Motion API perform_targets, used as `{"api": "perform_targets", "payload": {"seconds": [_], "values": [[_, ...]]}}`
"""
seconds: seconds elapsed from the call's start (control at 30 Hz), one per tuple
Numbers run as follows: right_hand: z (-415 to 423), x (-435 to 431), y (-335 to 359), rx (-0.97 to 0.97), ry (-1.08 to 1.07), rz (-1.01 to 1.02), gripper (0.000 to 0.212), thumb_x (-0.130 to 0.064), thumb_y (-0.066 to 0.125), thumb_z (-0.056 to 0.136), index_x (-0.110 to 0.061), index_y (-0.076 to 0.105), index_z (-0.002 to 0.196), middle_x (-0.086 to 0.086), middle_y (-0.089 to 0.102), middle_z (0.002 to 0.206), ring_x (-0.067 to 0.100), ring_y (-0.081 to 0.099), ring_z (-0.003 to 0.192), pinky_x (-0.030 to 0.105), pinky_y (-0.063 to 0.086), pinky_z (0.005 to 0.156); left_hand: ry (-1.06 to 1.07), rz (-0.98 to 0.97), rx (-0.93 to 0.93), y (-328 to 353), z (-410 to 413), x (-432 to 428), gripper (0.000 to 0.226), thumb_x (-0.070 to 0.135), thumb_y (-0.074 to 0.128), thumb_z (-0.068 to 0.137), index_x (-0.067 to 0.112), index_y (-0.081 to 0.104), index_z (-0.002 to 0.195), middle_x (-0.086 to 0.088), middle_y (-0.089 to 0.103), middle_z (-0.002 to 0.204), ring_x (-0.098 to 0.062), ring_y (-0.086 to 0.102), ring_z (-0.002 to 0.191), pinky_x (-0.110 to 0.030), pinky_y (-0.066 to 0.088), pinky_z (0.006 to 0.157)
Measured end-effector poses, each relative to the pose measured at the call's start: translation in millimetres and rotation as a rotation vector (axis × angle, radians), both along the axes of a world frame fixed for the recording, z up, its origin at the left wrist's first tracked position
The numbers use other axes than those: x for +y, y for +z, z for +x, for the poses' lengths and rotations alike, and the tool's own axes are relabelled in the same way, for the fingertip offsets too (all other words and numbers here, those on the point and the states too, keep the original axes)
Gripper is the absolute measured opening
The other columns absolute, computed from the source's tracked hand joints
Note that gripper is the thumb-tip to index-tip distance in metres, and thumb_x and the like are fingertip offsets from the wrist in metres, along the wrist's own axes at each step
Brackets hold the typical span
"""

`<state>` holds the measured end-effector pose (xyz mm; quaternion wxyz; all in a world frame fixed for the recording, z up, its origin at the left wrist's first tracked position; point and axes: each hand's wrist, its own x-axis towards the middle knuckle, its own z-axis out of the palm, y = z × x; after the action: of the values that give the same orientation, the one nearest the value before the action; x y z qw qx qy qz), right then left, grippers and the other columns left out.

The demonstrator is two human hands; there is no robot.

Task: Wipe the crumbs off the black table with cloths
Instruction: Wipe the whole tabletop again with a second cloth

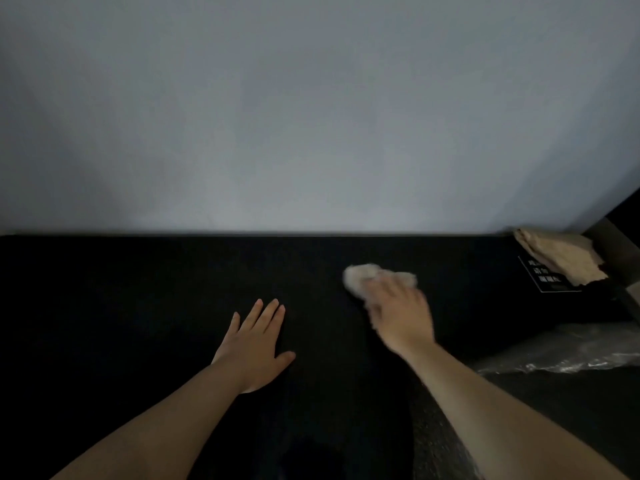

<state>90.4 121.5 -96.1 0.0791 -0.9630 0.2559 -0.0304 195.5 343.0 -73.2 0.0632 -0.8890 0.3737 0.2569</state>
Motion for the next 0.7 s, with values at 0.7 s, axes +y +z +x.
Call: {"api": "perform_targets", "payload": {"seconds": [0.7], "values": [[35.2, 59.4, 9.8, 0.096, 0.329, -0.027, 0.056, -0.037, 0.037, 0.086, -0.039, 0.031, 0.142, -0.004, 0.029, 0.149, 0.028, 0.027, 0.132, 0.042, 0.022, 0.103, 0.175, -0.027, -0.069, -2.3, 35.5, 26.1, 0.087, 0.063, 0.038, 0.090, 0.022, -0.008, 0.151, 0.002, -0.018, 0.158, -0.023, -0.016, 0.145, -0.048, 0.001, 0.118]]}}
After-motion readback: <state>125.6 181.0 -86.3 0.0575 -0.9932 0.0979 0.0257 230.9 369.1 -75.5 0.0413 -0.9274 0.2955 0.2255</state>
